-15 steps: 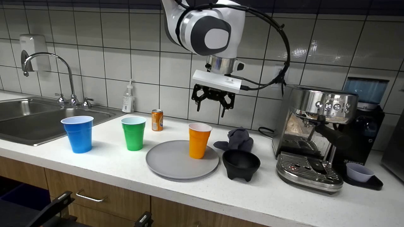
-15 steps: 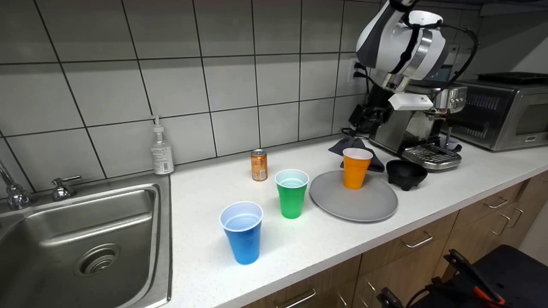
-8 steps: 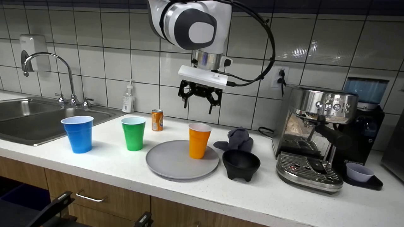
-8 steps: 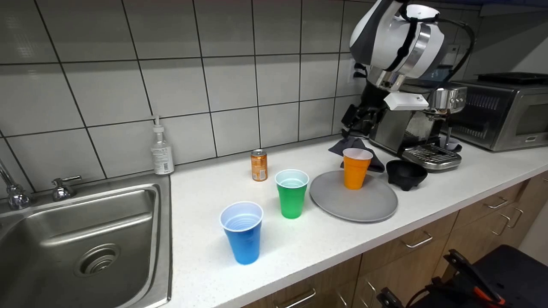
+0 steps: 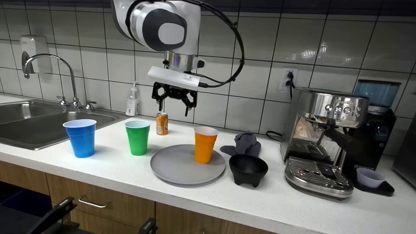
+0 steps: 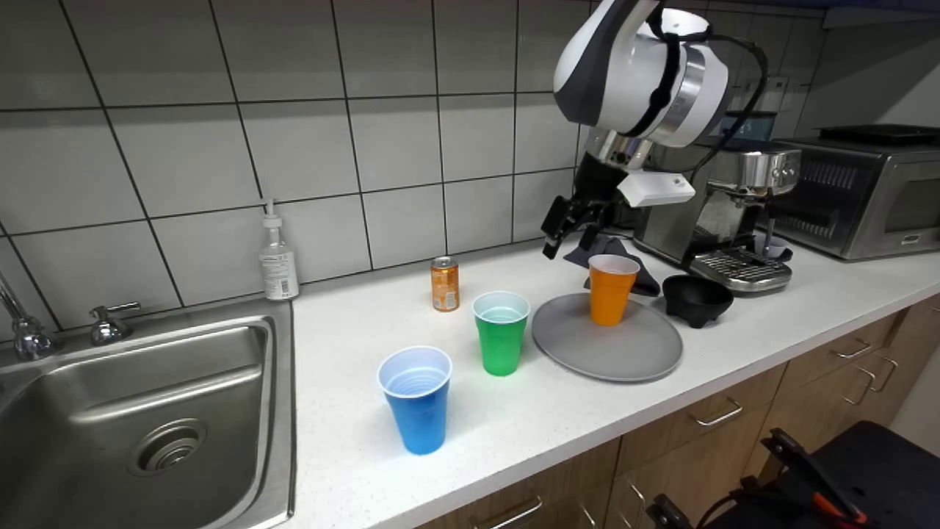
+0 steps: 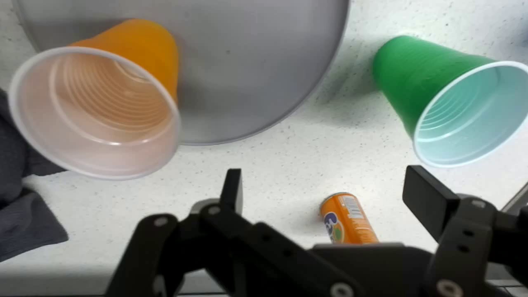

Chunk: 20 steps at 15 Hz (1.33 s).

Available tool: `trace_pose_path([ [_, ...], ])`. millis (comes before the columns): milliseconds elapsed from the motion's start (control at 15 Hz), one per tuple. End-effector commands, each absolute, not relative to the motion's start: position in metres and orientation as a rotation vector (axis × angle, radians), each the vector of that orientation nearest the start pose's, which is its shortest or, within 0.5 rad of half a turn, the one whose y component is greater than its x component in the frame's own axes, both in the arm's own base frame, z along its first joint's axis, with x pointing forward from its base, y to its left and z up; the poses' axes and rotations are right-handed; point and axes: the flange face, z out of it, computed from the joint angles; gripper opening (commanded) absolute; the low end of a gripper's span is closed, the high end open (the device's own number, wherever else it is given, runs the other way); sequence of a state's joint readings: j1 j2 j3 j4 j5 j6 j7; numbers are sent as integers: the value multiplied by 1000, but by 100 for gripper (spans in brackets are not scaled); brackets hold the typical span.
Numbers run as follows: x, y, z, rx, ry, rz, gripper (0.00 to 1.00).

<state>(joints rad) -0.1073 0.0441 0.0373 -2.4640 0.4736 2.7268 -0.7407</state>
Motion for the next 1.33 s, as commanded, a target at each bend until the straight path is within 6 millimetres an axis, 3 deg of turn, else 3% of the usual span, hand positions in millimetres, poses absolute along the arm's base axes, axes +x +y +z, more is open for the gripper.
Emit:
trace_pose_path([
  [0,481,-12,299,-2963,-395,-461,100],
  [267,479,27,292,-2974,-420,-452,100],
  [600,477,61,288,-3005,-440,-430,100],
  [1267,480,71,284,-3101,-364,-392,100],
])
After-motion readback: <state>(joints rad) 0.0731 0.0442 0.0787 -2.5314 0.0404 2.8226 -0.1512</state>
